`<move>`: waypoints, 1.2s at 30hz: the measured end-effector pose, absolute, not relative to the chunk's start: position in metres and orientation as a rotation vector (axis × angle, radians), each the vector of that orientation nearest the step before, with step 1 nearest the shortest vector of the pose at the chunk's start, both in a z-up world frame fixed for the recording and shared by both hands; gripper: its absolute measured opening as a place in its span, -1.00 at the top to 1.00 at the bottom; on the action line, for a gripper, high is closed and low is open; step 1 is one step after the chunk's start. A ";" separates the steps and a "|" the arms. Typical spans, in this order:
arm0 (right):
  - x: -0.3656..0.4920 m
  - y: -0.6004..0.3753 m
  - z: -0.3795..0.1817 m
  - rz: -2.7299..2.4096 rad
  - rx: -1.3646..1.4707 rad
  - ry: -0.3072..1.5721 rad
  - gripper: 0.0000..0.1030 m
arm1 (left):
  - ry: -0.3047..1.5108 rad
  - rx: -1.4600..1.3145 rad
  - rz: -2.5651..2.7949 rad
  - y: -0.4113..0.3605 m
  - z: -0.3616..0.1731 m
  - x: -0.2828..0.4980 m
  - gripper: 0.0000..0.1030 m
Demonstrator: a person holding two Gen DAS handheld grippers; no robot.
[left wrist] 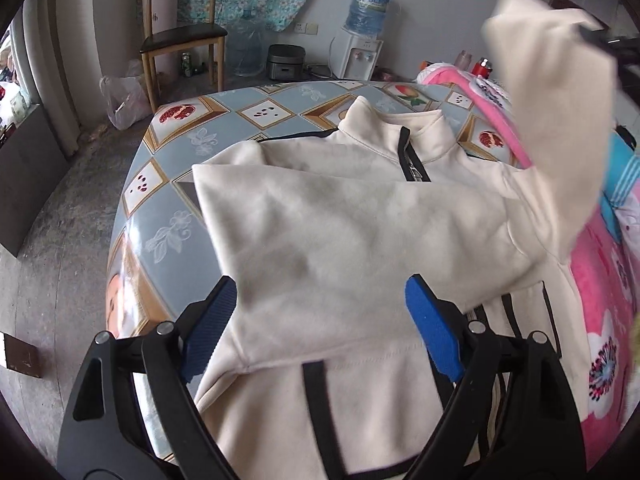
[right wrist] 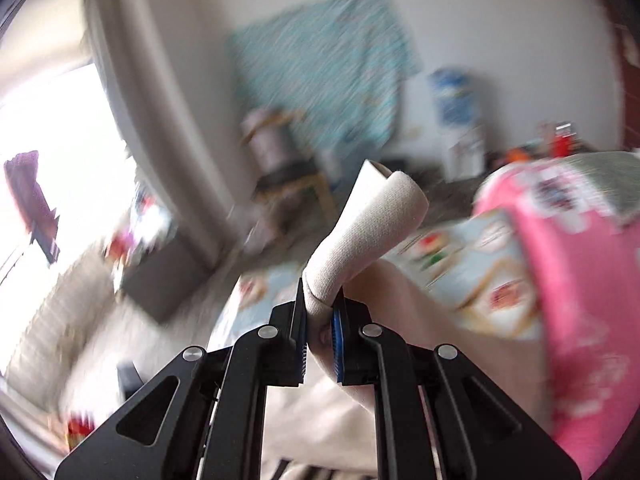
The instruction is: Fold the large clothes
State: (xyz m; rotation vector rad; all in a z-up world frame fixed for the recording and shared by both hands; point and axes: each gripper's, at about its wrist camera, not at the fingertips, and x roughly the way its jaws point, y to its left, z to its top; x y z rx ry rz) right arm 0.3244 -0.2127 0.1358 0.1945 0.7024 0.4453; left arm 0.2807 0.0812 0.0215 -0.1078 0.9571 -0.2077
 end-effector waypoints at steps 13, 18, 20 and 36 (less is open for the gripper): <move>0.306 -0.119 0.002 0.672 -0.102 1.087 -0.05 | 0.978 -0.148 -0.290 0.095 0.010 0.272 -0.48; 0.306 -0.219 0.045 0.566 0.057 0.989 -0.14 | 0.995 -0.245 -0.267 0.097 0.002 0.301 -0.24; 0.314 -0.265 0.047 0.482 0.128 0.980 -0.14 | 1.028 -0.296 -0.246 0.100 -0.004 0.315 -0.13; 0.341 -0.415 -0.016 0.258 0.446 0.994 -0.14 | 1.145 -0.433 -0.274 0.128 -0.010 0.302 0.24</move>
